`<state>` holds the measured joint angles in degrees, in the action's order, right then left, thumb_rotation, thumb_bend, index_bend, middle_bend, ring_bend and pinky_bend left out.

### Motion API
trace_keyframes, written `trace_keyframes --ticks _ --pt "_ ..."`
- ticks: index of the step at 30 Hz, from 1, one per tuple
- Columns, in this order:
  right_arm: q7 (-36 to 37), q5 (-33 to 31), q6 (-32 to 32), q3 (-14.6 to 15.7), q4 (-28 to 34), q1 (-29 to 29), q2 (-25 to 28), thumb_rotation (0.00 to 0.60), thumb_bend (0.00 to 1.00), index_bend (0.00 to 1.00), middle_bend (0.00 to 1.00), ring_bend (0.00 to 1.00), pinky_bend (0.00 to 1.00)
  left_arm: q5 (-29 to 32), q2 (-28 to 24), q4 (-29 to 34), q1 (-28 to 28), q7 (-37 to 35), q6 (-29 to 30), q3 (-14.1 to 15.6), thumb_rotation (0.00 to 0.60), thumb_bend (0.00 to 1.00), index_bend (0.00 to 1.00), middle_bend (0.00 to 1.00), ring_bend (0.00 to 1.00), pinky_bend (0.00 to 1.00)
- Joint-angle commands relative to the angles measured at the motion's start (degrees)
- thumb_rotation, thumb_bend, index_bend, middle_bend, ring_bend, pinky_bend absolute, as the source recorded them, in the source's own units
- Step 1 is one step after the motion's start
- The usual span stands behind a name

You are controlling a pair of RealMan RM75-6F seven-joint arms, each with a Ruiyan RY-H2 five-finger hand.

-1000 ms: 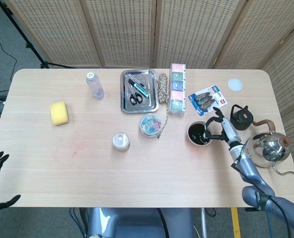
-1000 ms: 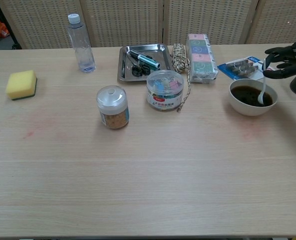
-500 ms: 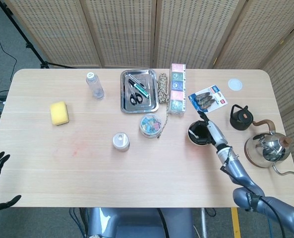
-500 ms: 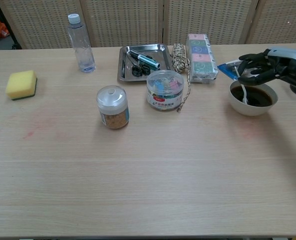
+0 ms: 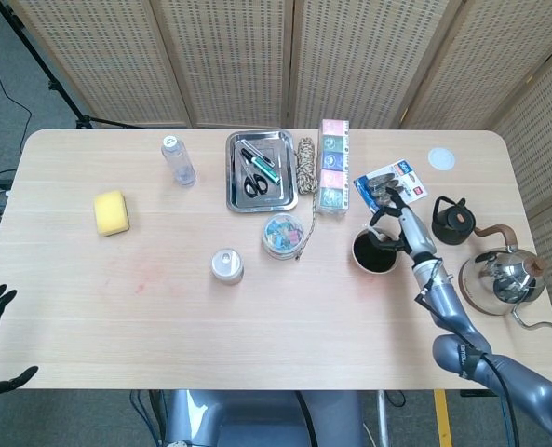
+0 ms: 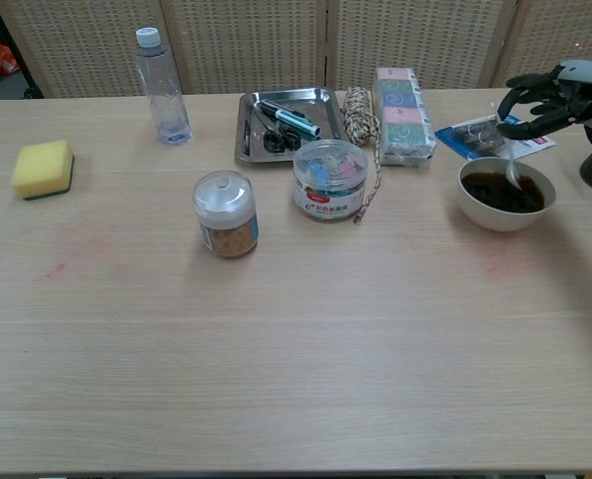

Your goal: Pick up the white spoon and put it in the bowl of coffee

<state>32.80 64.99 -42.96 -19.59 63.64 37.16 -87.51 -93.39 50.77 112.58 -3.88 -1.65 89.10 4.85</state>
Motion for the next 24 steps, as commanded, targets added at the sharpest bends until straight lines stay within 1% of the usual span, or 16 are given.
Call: trace_keyframes --ticks 1,8,14,17,24 --pt "0.6 1.3 -0.6 1.2 1.2 -1.6 2.1 0.600 0.67 0.59 0.00 0.00 0.00 -0.3 0.2 0.1 0.1 0.7 -0.2 0.1 0.600 0.00 0.00 0.00 0.00 0.00" --pt "3.4 4.3 -0.7 3.4 4.7 -4.0 5.8 0.600 0.68 0.59 0.00 0.00 0.00 -0.5 0.7 0.3 0.2 2.0 -0.6 0.2 0.600 0.00 0.00 0.00 0.00 0.00" --pt "5.5 5.9 -0.6 4.2 8.6 -4.6 7.1 0.600 0.68 0.59 0.00 0.00 0.00 -0.7 0.8 0.4 0.3 2.2 -0.8 0.4 0.600 0.00 0.00 0.00 0.00 0.00" --pt "5.1 5.9 -0.3 3.9 9.9 -3.5 6.0 0.600 0.68 0.59 0.00 0.00 0.00 -0.8 0.6 0.3 0.1 1.7 -0.4 0.4 0.600 0.00 0.00 0.00 0.00 0.00" --pt "2.1 1.8 0.4 2.0 6.9 -0.9 1.5 0.600 0.69 0.59 0.00 0.00 0.00 -0.8 0.1 0.0 0.1 0.2 0.0 0.4 0.600 0.00 0.00 0.00 0.00 0.00"
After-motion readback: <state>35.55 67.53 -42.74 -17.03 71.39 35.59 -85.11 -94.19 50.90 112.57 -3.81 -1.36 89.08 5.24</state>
